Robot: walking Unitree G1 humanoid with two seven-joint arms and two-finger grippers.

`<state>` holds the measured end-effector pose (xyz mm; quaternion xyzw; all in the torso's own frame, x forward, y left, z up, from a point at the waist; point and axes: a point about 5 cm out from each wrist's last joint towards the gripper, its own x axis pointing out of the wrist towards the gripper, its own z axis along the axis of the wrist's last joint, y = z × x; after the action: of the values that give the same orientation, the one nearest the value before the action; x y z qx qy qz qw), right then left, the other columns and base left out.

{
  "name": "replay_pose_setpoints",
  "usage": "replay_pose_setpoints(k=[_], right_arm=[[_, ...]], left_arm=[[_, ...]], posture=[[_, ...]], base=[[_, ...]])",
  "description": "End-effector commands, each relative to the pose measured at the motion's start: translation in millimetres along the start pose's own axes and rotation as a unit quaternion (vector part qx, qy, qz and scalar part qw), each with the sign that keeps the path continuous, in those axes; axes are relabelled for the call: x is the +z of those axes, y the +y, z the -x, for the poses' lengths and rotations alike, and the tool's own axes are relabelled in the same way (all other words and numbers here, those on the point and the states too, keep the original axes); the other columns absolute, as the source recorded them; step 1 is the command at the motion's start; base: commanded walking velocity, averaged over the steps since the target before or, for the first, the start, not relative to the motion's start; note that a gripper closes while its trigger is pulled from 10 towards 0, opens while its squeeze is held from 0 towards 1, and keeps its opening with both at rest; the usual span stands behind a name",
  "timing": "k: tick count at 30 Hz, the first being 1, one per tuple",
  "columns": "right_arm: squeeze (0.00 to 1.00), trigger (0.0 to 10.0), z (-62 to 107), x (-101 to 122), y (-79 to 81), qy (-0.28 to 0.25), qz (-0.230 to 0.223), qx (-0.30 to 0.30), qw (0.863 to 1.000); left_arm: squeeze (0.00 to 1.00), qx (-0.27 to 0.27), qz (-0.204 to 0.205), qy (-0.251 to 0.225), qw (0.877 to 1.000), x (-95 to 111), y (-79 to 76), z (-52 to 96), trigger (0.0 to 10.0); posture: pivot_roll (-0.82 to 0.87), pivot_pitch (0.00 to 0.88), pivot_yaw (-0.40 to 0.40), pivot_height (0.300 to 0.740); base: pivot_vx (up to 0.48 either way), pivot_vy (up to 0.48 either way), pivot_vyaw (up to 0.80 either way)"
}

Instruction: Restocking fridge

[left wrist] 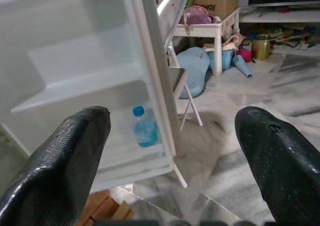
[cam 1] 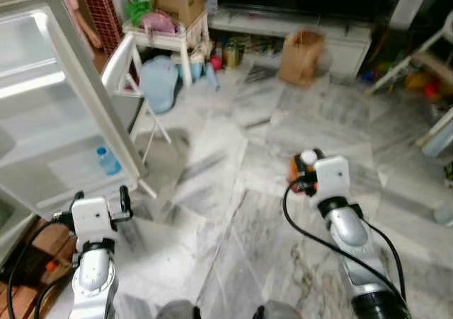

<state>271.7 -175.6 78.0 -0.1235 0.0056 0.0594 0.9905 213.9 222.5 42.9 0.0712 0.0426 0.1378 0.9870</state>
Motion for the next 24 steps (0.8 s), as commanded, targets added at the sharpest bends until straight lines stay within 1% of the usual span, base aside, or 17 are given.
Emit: replay_pose_setpoints(k=[1,2,4,7,11,18,19,22,23,24], right_arm=[[0.00,10.0,-4.7,14.5,14.1,-0.038,-0.011,0.027,0.999],[0.00,10.0,-4.7,15.1,14.9,-0.040,-0.010,0.027,0.999],[0.00,10.0,-5.2,15.0,19.1,-0.041,-0.019,0.032,0.998],[0.00,10.0,-5.7,14.0,20.8,-0.040,-0.026,0.030,0.998],[0.00,10.0,-8.0,13.9,19.4,-0.041,-0.024,0.030,0.998],[0.00,10.0,-8.9,12.5,18.6,-0.040,-0.024,0.030,0.998],[0.00,10.0,-9.1,12.2,19.4,-0.039,-0.030,0.035,0.998],[0.00,10.0,-9.1,11.2,15.9,-0.038,-0.016,0.015,0.999],[0.00,10.0,-9.3,10.3,16.4,-0.035,-0.024,0.016,0.999],[0.00,10.0,-9.9,9.9,16.1,-0.033,-0.021,0.014,0.999]], left_arm=[[0.00,0.011,-0.008,-0.003,1.000,3.8,8.4,-3.5,10.0],[0.00,0.013,-0.008,-0.002,1.000,3.7,8.8,-4.2,10.0],[0.00,0.009,-0.001,-0.010,1.000,8.9,5.6,-11.1,10.0],[0.00,0.006,0.001,-0.013,1.000,12.1,1.9,-16.1,10.0],[0.00,-0.016,-0.001,-0.021,1.000,17.0,-6.7,-18.2,10.0],[0.00,-0.026,-0.004,-0.017,1.000,15.6,-9.9,-17.6,10.0],[0.00,-0.027,-0.005,-0.016,0.999,15.7,-10.1,-17.7,10.0],[0.00,-0.032,-0.004,-0.015,0.999,16.0,-10.4,-17.7,10.0],[0.00,-0.030,-0.003,-0.010,1.000,15.5,-10.4,-18.0,10.0],[0.00,-0.030,-0.002,-0.009,1.000,15.3,-10.7,-18.4,10.0]], posture=[[0.10,0.047,-0.003,0.740],[0.10,0.045,-0.001,0.740],[0.10,0.041,-0.002,0.740],[0.10,0.038,0.005,0.740],[0.10,0.039,0.006,0.740],[0.10,0.042,0.004,0.740],[0.10,0.044,0.005,0.740],[0.10,0.047,0.007,0.740],[0.10,0.048,0.008,0.740],[0.10,0.049,0.009,0.740]], base=[[0.000,0.420,0.00],[0.000,0.420,0.00],[0.000,0.420,0.80],[0.000,0.420,0.80],[0.000,0.420,0.80],[0.000,0.421,0.80],[0.000,0.439,0.45],[0.000,0.437,0.00],[0.000,0.435,0.00],[0.000,0.442,0.00]])
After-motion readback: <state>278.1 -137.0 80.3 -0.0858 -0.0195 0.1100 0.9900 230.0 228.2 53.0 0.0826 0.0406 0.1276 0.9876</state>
